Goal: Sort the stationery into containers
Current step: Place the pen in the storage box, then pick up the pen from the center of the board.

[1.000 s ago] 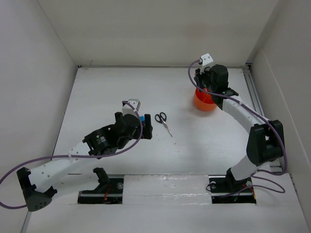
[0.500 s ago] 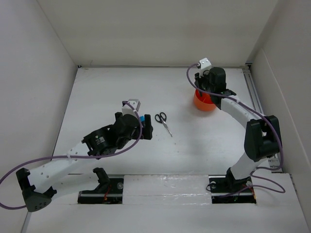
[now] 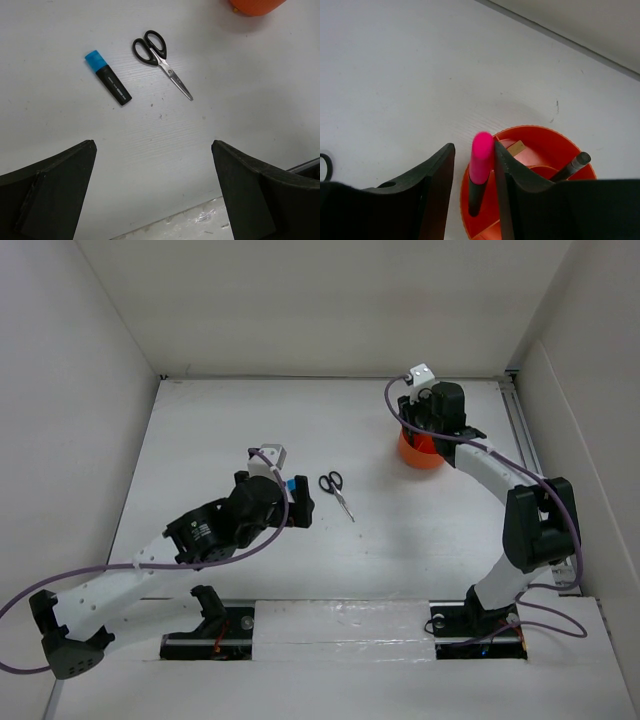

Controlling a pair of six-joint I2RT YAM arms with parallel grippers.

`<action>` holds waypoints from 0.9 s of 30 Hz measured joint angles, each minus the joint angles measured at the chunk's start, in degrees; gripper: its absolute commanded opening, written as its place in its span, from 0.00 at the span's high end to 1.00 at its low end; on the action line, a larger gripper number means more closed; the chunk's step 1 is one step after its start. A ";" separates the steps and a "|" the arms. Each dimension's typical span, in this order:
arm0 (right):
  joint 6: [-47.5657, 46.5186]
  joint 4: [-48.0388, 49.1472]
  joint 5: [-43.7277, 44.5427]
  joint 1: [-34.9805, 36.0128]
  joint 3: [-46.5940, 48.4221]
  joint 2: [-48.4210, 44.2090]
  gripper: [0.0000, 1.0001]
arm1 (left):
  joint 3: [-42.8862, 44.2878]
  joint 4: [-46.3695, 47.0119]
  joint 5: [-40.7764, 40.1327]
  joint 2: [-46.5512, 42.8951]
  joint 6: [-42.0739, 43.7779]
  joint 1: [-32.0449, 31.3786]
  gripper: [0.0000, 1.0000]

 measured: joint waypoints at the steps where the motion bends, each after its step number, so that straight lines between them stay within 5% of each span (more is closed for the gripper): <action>1: 0.15 -0.02 -0.35 0.00 0.00 0.00 0.53 | 0.00 0.04 0.00 -0.09 0.02 0.00 0.00; 9: 0.39 -0.15 -1.40 0.15 -0.02 -2.38 0.43 | 0.00 0.24 -0.42 -0.28 -0.09 0.00 0.00; 12: 1.64 -0.44 -0.98 0.76 -0.24 -4.76 0.20 | 0.00 0.02 -2.10 -0.15 -0.96 0.00 0.00; 13: 2.16 -0.59 -0.72 1.25 -0.24 -5.79 0.02 | 0.00 -0.15 -2.75 0.13 -1.49 0.00 0.00; 19: 6.73 -1.88 6.64 11.19 -0.26 -17.75 0.00 | 0.35 -1.55 -5.42 8.07 -6.64 0.94 0.00; 27: 14.78 -7.06 15.78 19.96 -3.74 -37.42 0.00 | -1.81 5.22 3.19 26.12 -10.82 14.40 0.00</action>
